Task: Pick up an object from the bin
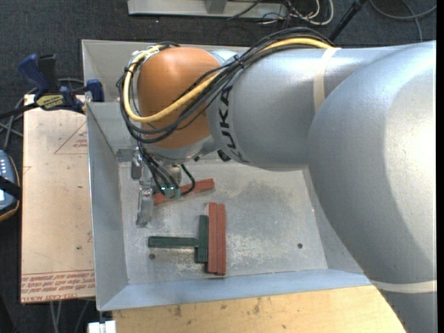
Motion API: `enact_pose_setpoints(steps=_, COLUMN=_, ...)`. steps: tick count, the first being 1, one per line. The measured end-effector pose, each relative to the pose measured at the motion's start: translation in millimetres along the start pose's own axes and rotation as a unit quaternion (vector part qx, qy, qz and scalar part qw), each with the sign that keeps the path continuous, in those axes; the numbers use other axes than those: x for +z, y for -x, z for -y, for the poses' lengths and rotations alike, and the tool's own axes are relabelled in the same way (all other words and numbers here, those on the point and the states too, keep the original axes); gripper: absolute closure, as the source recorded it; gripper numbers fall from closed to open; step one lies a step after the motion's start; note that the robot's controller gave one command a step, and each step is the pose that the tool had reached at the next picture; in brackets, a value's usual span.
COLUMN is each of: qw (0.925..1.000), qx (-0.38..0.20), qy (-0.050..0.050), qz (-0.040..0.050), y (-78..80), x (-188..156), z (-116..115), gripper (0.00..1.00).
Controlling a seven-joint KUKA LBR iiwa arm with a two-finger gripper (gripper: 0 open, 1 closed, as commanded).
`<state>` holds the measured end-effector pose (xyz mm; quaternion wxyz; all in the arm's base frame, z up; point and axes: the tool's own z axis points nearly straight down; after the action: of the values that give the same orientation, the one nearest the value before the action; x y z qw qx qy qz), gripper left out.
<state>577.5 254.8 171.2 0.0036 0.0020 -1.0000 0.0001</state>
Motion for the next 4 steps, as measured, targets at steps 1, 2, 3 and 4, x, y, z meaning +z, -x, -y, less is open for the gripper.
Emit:
enact_pose_setpoints(steps=1, qw=1.0, qx=0.002, qy=0.001, qz=0.0039, y=2.3, x=-4.8, z=1.2, gripper=0.0)
enact_pose_setpoints(steps=2, qw=0.9904, qx=-0.138, qy=0.002, qz=0.0079, y=36.3, x=25.5, z=36.8, gripper=0.0)
enact_pose_setpoints(steps=3, qw=0.9798, qx=-0.2, qy=0.0, qz=0.0033, y=47.5, x=36.2, z=83.8, gripper=0.0)
enact_pose_setpoints(steps=4, qw=0.9778, qx=-0.21, qy=0.0, qz=0.0058, y=56.8, x=52.9, z=71.0, gripper=0.0)
